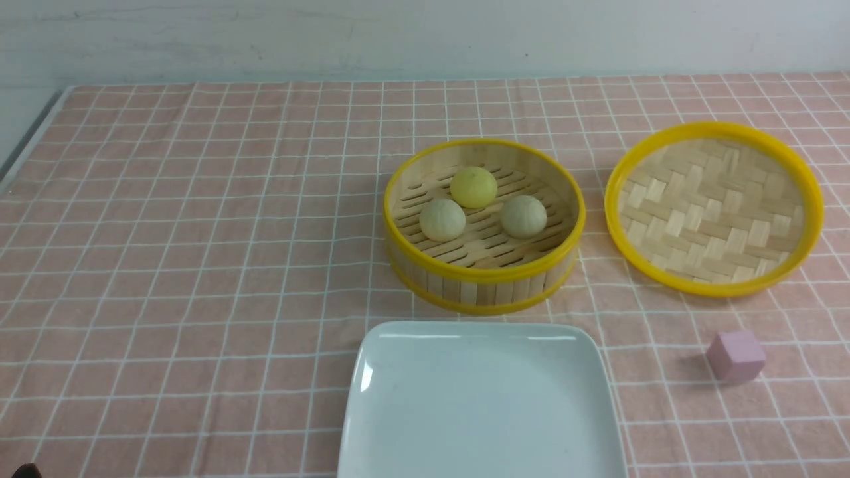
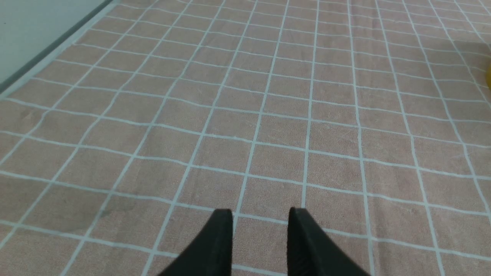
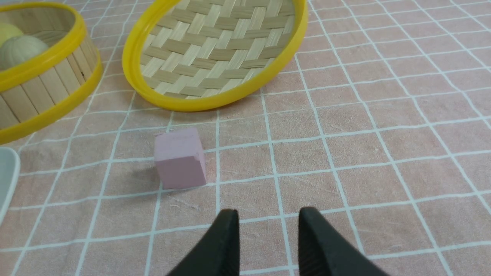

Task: Put the steamed buns into the plate on the pink tablecloth.
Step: 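Reach toward a bun in the bamboo steamer with the right gripper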

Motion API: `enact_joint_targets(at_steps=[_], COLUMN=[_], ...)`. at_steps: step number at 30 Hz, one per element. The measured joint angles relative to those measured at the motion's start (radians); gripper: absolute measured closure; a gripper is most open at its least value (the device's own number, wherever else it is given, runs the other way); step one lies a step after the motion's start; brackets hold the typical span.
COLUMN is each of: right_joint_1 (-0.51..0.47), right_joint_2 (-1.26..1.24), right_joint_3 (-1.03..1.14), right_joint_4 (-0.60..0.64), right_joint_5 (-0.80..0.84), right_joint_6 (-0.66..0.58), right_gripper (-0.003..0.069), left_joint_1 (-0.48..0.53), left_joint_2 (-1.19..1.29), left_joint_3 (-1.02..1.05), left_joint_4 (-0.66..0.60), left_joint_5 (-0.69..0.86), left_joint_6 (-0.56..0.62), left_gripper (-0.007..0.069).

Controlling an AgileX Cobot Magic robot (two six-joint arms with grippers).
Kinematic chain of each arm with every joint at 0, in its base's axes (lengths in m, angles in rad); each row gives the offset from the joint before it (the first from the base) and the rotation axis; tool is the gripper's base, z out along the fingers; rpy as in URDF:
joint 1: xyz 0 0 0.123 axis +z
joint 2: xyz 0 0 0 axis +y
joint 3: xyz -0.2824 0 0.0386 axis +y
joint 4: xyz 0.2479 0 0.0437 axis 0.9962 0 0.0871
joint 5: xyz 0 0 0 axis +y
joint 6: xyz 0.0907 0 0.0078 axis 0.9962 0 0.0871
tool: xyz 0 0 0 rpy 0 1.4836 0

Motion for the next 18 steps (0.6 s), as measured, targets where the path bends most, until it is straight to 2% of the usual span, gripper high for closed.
enact_joint_targets(at_steps=[15,18], right_joint_1=[0.000,0.000], right_joint_2=[0.000,0.000], right_joint_3=[0.000,0.001], right_joint_4=[-0.008,-0.102], right_joint_5=[0.000,0.000], right_joint_6=[0.000,0.000], right_gripper=[0.0419,0.0419], left_joint_1=[0.000,0.000], left_joint_2=[0.000,0.000], left_joint_3=[0.000,0.000], left_joint_4=[0.000,0.000], left_joint_5=[0.000,0.000], left_joint_6=[0.000,0.000], left_gripper=[0.0387,0.0387])
